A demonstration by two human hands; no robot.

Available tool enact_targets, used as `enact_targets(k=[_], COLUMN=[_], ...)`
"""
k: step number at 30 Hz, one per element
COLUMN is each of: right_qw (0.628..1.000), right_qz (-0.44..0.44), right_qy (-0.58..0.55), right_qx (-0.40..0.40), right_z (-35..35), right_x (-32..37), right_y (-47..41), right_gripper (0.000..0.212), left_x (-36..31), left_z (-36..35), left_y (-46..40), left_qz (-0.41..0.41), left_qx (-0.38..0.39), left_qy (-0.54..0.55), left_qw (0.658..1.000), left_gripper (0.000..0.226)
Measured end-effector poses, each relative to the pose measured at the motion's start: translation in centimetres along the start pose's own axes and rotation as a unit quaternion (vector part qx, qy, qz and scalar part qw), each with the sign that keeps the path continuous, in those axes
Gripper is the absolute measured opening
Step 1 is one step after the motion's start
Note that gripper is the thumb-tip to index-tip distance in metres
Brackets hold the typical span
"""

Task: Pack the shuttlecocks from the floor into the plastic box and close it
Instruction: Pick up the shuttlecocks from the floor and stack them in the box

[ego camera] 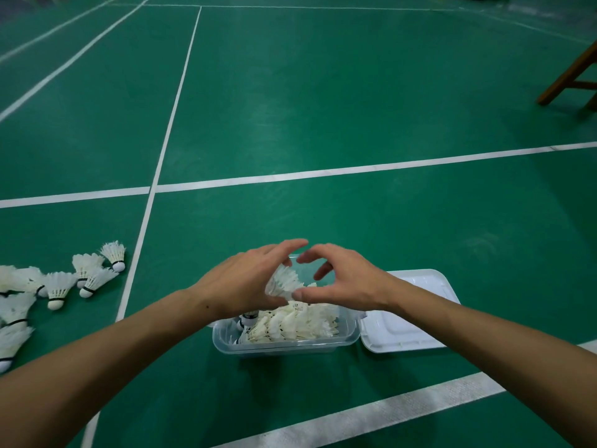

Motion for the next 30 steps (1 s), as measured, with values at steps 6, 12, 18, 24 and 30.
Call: enact_targets(k=[6,12,18,24,30], right_qw=[0.983,0.987,0.987,0.981,0.975], right_qz=[-0.031,-0.024,-0.032,-0.054,-0.086], right_qy=[-0.18,-0.153,-0.143,-0.178,-0.196], right_qx=[-0.027,-0.051,-0.069,-0.064,-0.052], right_z=[-0.4,-0.4,0.0,0.3,0.8], right_x=[0.4,0.6,-0.5,-1.6,-2.9], right_y=[-1.6,-2.0,-1.2,-1.2,-1.7], right_gripper=[0.061,0.058,0.051,0.061,0.065], left_x=[-0.9,-0.9,-1.4,-0.9,2.2], left_z=[1.0,0.9,0.0,0.1,1.1], left_y=[-1.1,-1.3,-1.5,-1.5,-1.2], left_qz=[-0.025,-0.034,-0.046,-0.032,0.011], left_qx=[-0.032,-0.03,-0.028,-0.028,-0.052], left_qy=[-0.058,-0.071,-0.084,-0.069,-0.056], left_qw=[0.997,0.997,0.995,0.997,0.997], left_gripper=[0.104,0.101,0.102,0.101,0.087])
Point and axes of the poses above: each hand's wrist, its own y-axis away from the middle knuckle, its own z-axis out of the back of the hand, x = y × z, the point moved 7 cm from there along -y, towards the middle knuckle, and after that the axes turned 3 degrees about -y, right-handed, at the moved point
